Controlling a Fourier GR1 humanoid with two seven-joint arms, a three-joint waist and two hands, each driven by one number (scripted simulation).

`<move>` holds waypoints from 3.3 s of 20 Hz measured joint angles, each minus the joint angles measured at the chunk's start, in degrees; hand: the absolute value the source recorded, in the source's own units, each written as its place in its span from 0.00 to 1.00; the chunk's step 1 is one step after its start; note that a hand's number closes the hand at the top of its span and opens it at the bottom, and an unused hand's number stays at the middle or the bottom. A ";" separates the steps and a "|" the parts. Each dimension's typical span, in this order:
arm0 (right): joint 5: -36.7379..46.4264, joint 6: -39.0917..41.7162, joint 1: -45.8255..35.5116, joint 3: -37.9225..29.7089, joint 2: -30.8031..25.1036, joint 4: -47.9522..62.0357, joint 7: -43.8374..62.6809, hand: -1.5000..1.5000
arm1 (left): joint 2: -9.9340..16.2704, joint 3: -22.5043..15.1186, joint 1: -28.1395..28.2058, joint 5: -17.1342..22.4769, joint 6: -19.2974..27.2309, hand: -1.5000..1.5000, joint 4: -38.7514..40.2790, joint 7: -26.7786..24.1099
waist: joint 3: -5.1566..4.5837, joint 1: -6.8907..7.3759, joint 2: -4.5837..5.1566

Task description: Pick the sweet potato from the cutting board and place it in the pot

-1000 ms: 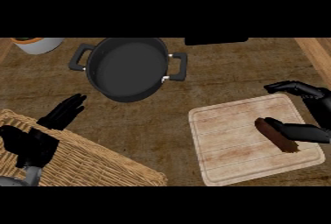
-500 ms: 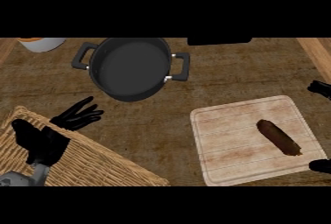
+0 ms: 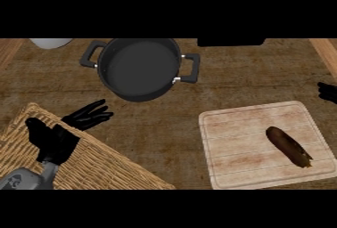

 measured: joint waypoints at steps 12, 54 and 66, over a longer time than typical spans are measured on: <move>13.52 7.02 -4.33 10.31 -0.15 8.78 2.39 0.00 | -0.11 -3.20 -3.19 1.81 0.35 0.50 2.60 -2.35 | 0.14 1.76 0.07; 22.79 8.77 -15.49 12.72 16.66 47.54 -26.25 1.00 | 0.72 -6.28 -5.43 5.25 0.62 0.50 4.41 -5.33 | -0.62 2.09 -0.67; 17.56 -1.68 -29.71 6.80 31.28 60.85 -23.00 1.00 | 0.70 -7.95 -7.37 6.47 0.77 0.50 4.80 -6.48 | -0.26 3.52 0.44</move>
